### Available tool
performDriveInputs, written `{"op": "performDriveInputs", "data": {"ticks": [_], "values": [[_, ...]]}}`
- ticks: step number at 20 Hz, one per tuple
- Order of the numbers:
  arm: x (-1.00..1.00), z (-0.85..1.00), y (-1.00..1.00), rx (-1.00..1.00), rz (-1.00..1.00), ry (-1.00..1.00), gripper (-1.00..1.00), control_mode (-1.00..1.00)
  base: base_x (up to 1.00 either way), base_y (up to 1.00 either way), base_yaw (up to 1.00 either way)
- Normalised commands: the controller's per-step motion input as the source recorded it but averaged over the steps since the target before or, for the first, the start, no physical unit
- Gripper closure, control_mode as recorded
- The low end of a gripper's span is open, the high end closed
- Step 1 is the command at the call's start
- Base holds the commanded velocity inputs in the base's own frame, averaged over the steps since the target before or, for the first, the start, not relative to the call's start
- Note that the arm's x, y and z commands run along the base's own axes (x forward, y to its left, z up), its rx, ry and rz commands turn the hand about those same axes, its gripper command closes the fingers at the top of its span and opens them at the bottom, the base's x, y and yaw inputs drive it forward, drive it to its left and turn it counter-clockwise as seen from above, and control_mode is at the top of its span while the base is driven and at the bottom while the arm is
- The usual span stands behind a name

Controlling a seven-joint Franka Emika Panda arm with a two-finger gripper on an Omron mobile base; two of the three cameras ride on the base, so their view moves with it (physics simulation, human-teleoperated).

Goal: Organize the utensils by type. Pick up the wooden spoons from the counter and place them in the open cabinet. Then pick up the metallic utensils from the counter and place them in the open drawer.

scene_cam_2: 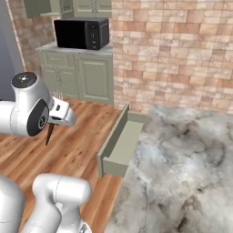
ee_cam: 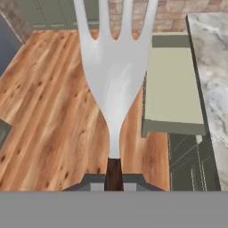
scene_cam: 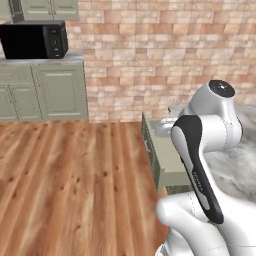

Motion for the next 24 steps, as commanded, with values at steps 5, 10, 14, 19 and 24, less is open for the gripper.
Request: {"op": "performDriveInputs", "data": {"ticks": [5,10,14,19,24], "values": [[0.00,0.00,0.00,0.00,0.00,0.00,1.00,1.00,0.13,-0.15,-0.19],[0.00,0.00,0.00,0.00,0.00,0.00,1.00,1.00,0.30,-0.03,-0.17],[0.00,0.00,0.00,0.00,0.00,0.00,1.00,1.00,0.05,-0.11,-0.06],[0.00,0.00,0.00,0.00,0.00,0.00,1.00,1.00,0.00,-0.03,0.00],[0.26,-0.11,0.00,0.00,0.00,0.06,1.00,-1.00,0.03,0.00,0.00]]}}
